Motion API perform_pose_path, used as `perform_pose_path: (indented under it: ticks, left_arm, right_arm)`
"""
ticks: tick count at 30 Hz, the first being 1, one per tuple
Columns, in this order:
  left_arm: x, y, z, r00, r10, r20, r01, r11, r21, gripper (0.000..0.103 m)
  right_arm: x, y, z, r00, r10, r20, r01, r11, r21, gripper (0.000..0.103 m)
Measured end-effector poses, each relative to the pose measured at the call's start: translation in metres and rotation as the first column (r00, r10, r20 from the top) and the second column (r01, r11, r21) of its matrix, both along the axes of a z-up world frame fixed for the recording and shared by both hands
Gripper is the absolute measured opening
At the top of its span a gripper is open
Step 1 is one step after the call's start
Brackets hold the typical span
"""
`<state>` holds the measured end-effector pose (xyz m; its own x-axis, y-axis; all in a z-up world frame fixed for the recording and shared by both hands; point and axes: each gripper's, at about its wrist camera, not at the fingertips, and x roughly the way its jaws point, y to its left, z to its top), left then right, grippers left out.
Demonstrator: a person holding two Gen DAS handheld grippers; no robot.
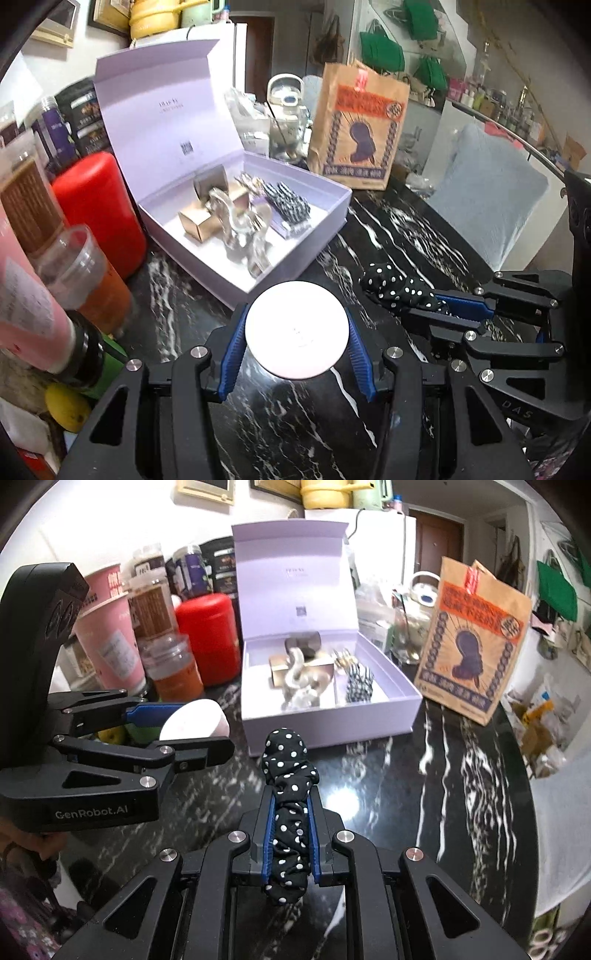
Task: Organize rigid objects
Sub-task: 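Carry the compact and scrunchie over the lavender box with both tools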
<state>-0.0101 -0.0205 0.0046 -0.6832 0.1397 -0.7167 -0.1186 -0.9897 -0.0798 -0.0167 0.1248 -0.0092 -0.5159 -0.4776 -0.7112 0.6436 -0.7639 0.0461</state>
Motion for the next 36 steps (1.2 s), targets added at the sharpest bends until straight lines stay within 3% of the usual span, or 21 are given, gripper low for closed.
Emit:
perform_pose_path:
  ticks: [19,36]
  left_arm:
    - [-0.049,-0.026,0.036,0.996,0.052,-0.077,-0.051,0.999,0.010,0.050]
    - [-0.119,-0.047,0.040,0.989,0.109,-0.096,-0.107,0.994,0.019,0.050]
  right_arm:
    - [-0.051,-0.020,0.043,0.996,0.033,-0.085,-0.035,0.999,-0.014,0.015]
    - [-0.123,-0.036,0.054,0.992,0.011,-0.125,-0.014,1.000,-0.024,0.015]
